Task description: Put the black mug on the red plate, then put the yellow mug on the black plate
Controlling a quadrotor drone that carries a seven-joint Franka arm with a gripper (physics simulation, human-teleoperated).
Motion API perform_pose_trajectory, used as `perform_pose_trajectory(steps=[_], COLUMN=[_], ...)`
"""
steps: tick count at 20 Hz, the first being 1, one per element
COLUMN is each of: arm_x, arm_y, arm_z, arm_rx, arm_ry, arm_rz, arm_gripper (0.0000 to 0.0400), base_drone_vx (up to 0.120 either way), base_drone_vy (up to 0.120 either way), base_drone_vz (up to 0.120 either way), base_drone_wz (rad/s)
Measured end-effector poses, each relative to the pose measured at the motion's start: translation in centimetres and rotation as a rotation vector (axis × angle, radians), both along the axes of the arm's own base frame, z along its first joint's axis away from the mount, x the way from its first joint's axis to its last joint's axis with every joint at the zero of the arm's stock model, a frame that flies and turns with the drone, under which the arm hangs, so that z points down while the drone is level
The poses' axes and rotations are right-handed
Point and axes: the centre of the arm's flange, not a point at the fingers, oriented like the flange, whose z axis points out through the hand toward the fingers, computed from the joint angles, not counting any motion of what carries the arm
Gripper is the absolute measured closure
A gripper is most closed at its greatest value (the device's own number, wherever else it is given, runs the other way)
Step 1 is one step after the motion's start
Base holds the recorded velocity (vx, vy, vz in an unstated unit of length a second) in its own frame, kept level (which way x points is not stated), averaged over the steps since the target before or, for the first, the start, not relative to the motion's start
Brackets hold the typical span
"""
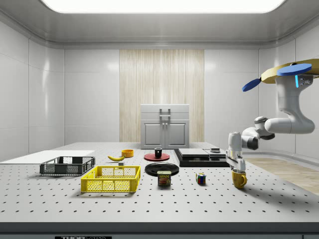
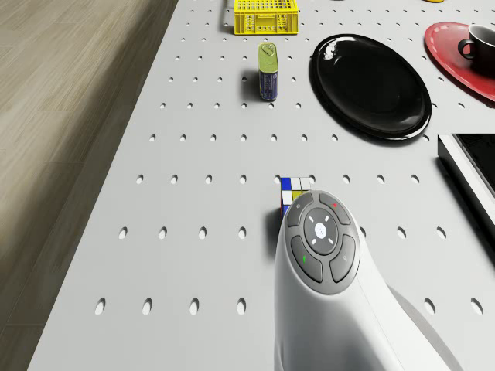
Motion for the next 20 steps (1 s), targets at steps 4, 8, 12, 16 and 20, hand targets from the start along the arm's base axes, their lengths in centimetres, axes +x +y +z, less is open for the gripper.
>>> perform_pose_trajectory(steps=[4,8,12,16,20], arm_x=[0.0,0.0,0.0,0.0,0.0], arm_y=[0.0,0.0,0.0,0.0,0.0], arm_z=[0.1,0.1,-0.8,-2.3,-3.2], arm_rx=[0.0,0.0,0.0,0.0,0.0], arm_ry=[0.0,0.0,0.0,0.0,0.0], arm_rz=[0.0,0.0,0.0,0.0,0.0], arm_gripper=[0.024,0.0271,0.0283,0.0287,0.0289], base_drone_vx=[0.0,0.0,0.0,0.0,0.05], base_drone_vy=[0.0,0.0,0.0,0.0,-0.09], base_drone_vz=[0.0,0.0,0.05,0.12,0.12], base_drone_wz=[0.0,0.0,0.0,0.0,0.0])
